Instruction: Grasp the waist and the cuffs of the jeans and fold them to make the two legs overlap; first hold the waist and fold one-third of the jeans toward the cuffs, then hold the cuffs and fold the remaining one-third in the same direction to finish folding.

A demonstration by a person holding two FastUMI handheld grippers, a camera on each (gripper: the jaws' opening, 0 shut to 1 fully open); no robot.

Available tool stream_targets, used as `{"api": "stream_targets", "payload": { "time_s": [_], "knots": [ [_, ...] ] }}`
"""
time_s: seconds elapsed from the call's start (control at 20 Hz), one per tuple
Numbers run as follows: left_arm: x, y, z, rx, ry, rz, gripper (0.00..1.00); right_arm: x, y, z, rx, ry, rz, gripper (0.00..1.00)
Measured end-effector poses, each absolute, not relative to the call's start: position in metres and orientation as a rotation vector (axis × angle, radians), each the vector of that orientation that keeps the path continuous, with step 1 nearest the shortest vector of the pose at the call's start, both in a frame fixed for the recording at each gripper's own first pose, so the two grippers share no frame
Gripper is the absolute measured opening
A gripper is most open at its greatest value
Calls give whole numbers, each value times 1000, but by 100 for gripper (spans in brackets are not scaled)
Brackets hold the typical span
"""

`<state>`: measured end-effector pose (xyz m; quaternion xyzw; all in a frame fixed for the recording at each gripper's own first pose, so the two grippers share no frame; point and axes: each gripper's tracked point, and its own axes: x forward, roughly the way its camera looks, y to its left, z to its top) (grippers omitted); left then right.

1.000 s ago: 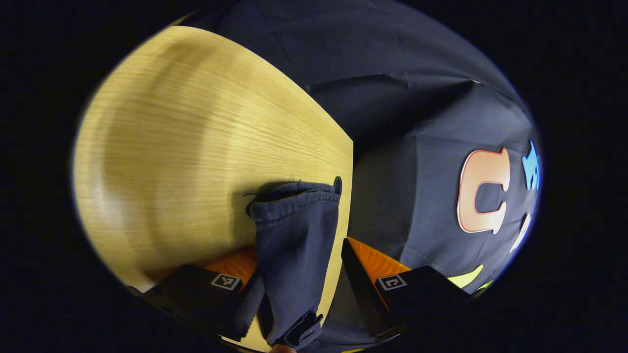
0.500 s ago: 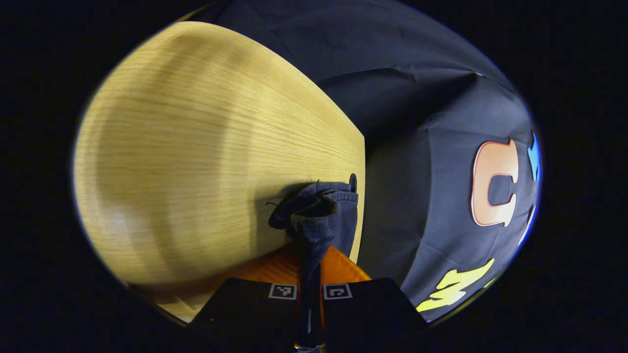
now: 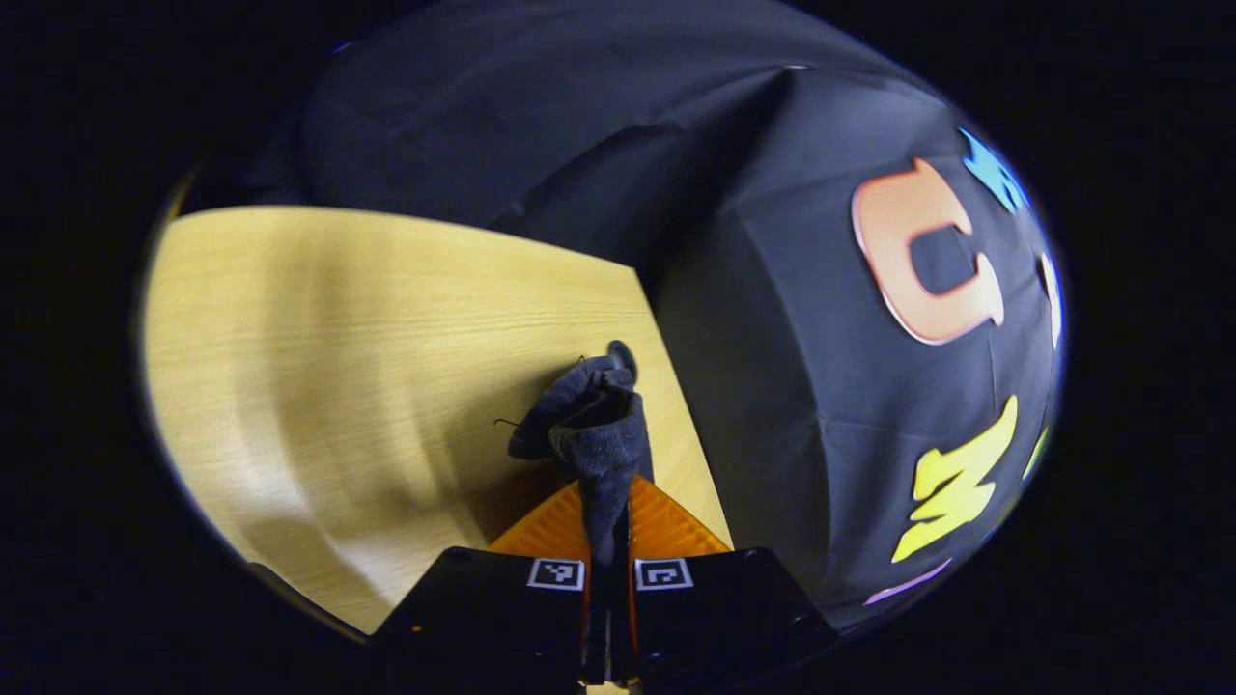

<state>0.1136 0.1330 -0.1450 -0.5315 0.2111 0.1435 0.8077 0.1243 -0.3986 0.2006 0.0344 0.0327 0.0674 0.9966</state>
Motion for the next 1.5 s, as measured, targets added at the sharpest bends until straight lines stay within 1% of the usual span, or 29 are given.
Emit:
{"api": "stream_targets", "payload": {
  "time_s": [0.05, 0.1, 0.15, 0.2, 0.25, 0.3, 0.4, 0.45, 0.65, 0.7, 0.85, 0.9, 1.1, 1.25, 1.3, 1.35, 1.5],
  "knots": [
    [114, 130, -135, -1089, 446, 296, 5, 123, -402, 200, 69, 67, 131, 100],
    [117, 128, -123, -1067, 431, 279, 5, 122, -406, 199, 67, 70, 124, 98],
    [122, 123, -110, -1059, 412, 263, 5, 120, -410, 199, 66, 72, 118, 98],
    [125, 118, -95, -1042, 394, 247, 5, 118, -414, 200, 66, 74, 112, 100],
    [126, 113, -83, -1017, 382, 233, 5, 117, -418, 201, 67, 75, 105, 100],
    [128, 105, -77, -982, 375, 219, 5, 115, -422, 201, 66, 76, 98, 98],
    [131, 91, -54, -916, 348, 191, 5, 112, -431, 201, 61, 76, 83, 98],
    [133, 82, -43, -883, 335, 168, 5, 110, -434, 201, 62, 80, 76, 100],
    [139, 37, 2, -750, 287, 63, 5, 104, -449, 201, 67, 90, 48, 100],
    [144, 24, 11, -720, 279, 39, 5, 104, -451, 200, 63, 91, 42, 98],
    [146, -18, 29, -618, 271, -45, 5, 100, -459, 199, 56, 96, 26, 98],
    [145, -35, 34, -572, 271, -78, 5, 98, -463, 198, 58, 99, 22, 100],
    [140, -108, 38, -390, 293, -221, 5, 91, -478, 193, 63, 113, -8, 100],
    [133, -148, 31, -300, 313, -292, 5, 85, -488, 190, 58, 121, -29, 100],
    [131, -162, 27, -272, 323, -312, 5, 83, -491, 189, 57, 123, -37, 100],
    [132, -177, 18, -252, 338, -333, 5, 81, -494, 188, 60, 129, -41, 98],
    [116, -209, -10, -202, 405, -388, 5, 73, -502, 184, 66, 140, -63, 100]
  ]
}}
